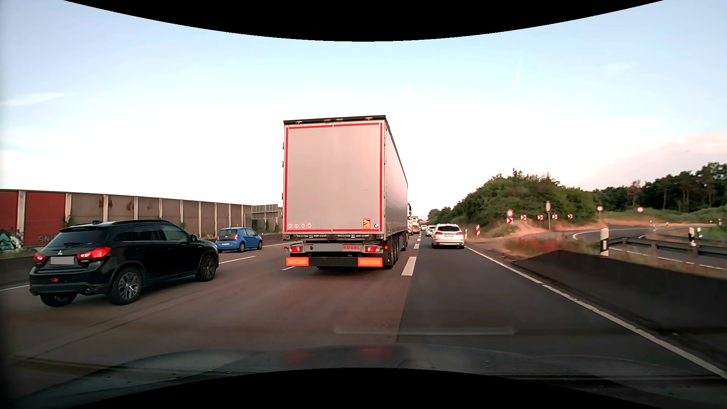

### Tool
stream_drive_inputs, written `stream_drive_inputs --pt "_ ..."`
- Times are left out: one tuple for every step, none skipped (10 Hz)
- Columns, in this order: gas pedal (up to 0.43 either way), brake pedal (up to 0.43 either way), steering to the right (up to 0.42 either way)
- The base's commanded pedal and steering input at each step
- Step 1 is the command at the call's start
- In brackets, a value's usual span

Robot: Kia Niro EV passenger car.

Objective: Follow the waypoints while adhering to traffic rules and regulations

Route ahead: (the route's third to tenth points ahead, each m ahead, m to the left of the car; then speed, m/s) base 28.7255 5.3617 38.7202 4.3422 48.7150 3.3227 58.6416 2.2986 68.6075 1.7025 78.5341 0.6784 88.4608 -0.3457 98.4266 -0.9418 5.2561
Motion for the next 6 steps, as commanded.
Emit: stream_drive_inputs --pt "0.000 0.201 -0.036" --pt "0.000 0.195 -0.035" --pt "0.000 0.183 -0.033" --pt "0.000 0.177 -0.032" --pt "0.000 0.165 -0.032" --pt "0.000 0.152 -0.032"
